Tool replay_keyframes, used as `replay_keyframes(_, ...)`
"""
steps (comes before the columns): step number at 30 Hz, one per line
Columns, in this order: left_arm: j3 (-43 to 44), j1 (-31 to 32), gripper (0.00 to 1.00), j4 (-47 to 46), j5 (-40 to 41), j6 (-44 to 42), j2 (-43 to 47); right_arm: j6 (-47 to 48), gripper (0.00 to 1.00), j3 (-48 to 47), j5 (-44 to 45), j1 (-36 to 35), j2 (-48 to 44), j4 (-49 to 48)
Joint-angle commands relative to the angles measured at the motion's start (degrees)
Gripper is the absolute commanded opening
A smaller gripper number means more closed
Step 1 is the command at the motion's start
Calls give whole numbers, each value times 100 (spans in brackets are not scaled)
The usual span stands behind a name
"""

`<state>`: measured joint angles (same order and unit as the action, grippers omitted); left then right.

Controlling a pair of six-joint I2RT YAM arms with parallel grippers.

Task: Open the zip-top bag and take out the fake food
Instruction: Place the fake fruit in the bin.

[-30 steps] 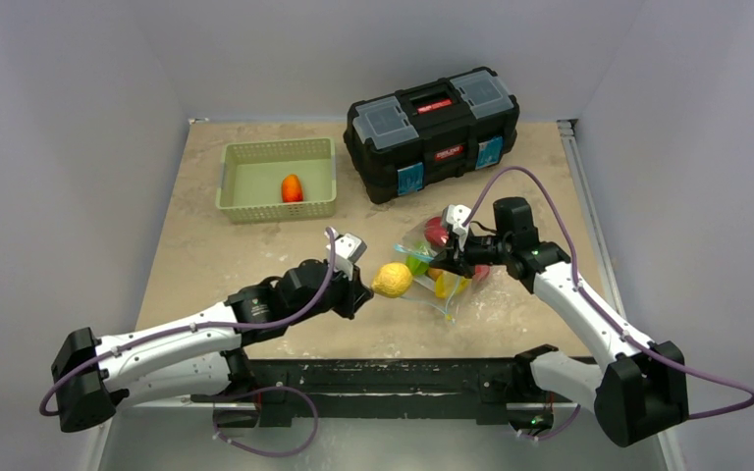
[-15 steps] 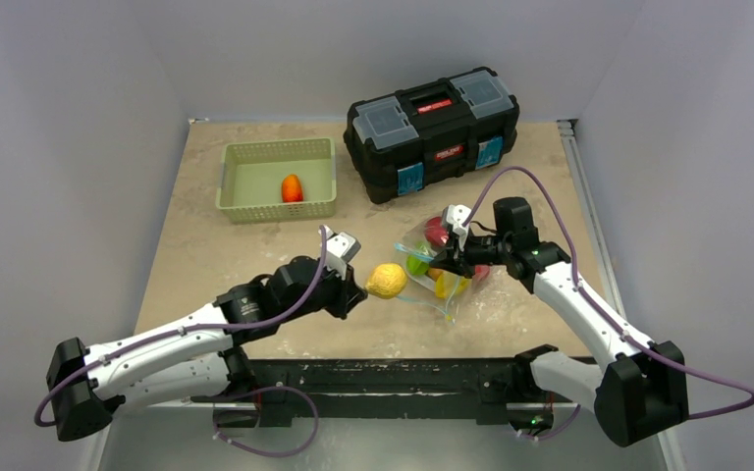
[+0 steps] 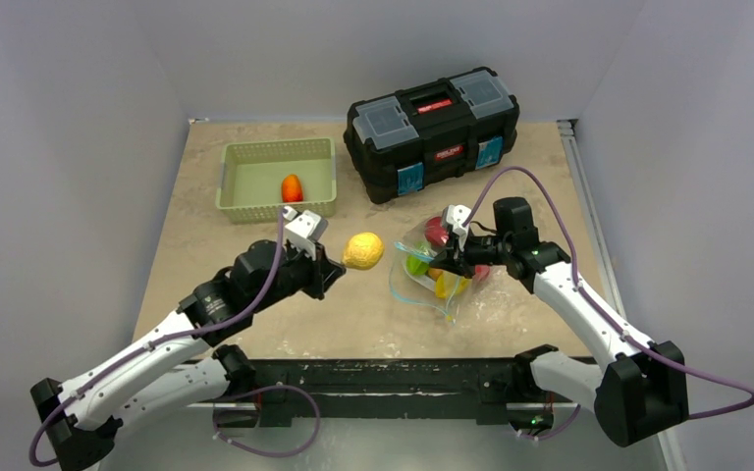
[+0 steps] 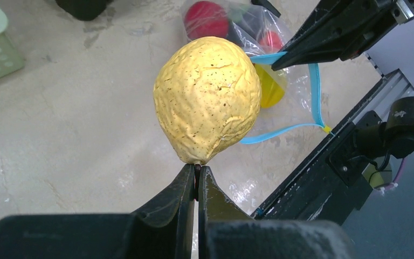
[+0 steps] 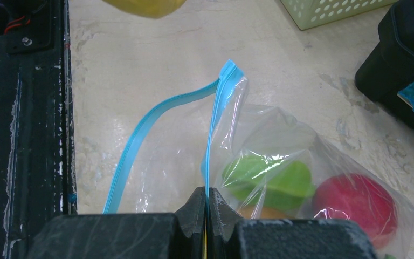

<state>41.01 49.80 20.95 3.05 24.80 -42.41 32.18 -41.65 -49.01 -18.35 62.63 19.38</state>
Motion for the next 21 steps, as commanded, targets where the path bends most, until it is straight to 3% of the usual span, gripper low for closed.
replay_keyframes(1, 288, -296, 0, 111, -54, -326, 125, 100, 0, -177, -51, 16, -14, 10)
replay_keyframes(21, 157, -2303, 0, -867, -865, -284, -208, 130, 0, -186, -73, 23, -44, 37)
